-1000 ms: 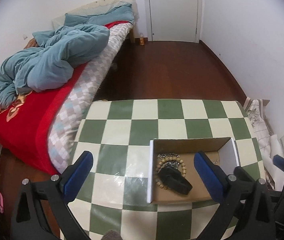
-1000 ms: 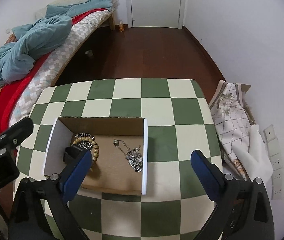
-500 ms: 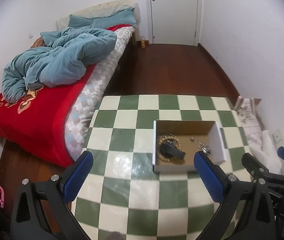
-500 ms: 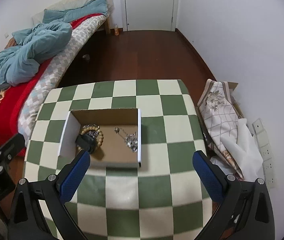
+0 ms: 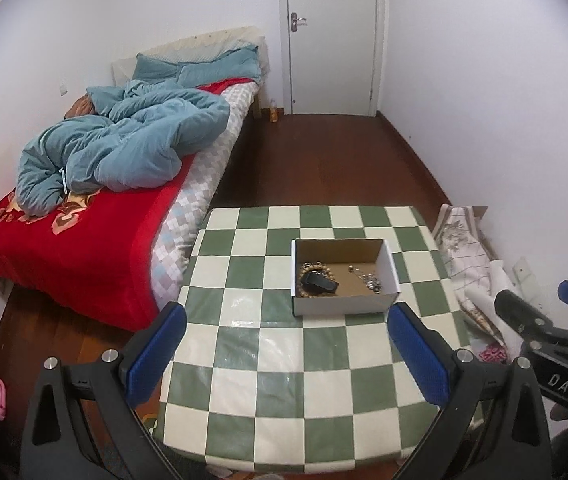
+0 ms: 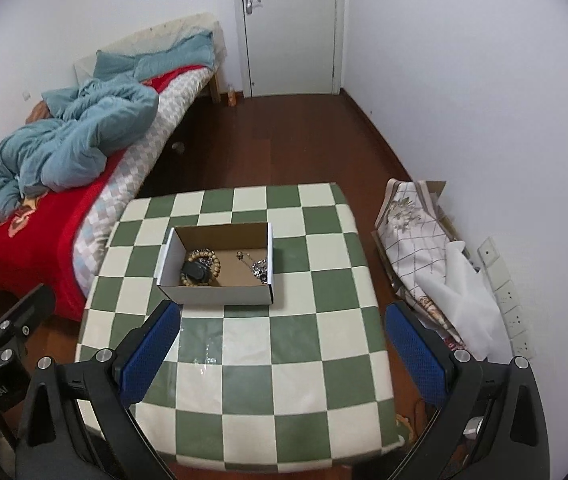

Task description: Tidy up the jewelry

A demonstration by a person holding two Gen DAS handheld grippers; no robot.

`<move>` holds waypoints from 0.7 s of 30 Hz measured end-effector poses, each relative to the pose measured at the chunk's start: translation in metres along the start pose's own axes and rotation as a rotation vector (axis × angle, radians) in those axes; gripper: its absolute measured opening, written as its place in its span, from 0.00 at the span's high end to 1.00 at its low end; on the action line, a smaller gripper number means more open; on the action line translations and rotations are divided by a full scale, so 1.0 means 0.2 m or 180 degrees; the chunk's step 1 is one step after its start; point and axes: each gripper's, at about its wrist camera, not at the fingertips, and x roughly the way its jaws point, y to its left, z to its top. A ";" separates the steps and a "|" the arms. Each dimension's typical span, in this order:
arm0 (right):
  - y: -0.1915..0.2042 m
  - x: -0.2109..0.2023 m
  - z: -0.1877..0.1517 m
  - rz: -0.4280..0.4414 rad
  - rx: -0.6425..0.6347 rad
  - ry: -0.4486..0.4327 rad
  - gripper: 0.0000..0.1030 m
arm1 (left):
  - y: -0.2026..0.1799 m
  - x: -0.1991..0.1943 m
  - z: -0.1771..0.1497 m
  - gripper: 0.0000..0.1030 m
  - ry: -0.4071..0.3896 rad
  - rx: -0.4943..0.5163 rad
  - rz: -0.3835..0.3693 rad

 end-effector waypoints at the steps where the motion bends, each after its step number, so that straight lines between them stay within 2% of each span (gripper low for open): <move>1: -0.01 -0.04 0.00 0.0010 0.0016 -0.0014 0.00 | 0.00 -0.05 0.00 0.00 -0.0026 -0.0018 -0.0021; 8: -0.04 -0.36 -0.01 -0.0049 -0.0060 -0.0167 0.00 | -0.01 -0.28 0.01 0.00 -0.0116 -0.0058 -0.0149; 12: -0.05 -0.51 -0.01 -0.0033 -0.0072 -0.0214 0.00 | -0.01 -0.36 0.01 0.00 -0.0063 -0.0093 -0.0142; 15: -0.06 -0.58 0.00 -0.0006 -0.0077 -0.0215 0.00 | -0.01 -0.37 0.01 0.00 0.0002 -0.0096 -0.0096; 21: -0.07 -0.60 0.07 -0.0001 -0.0095 -0.0224 0.00 | 0.02 -0.37 0.07 0.00 -0.0053 -0.0172 -0.0015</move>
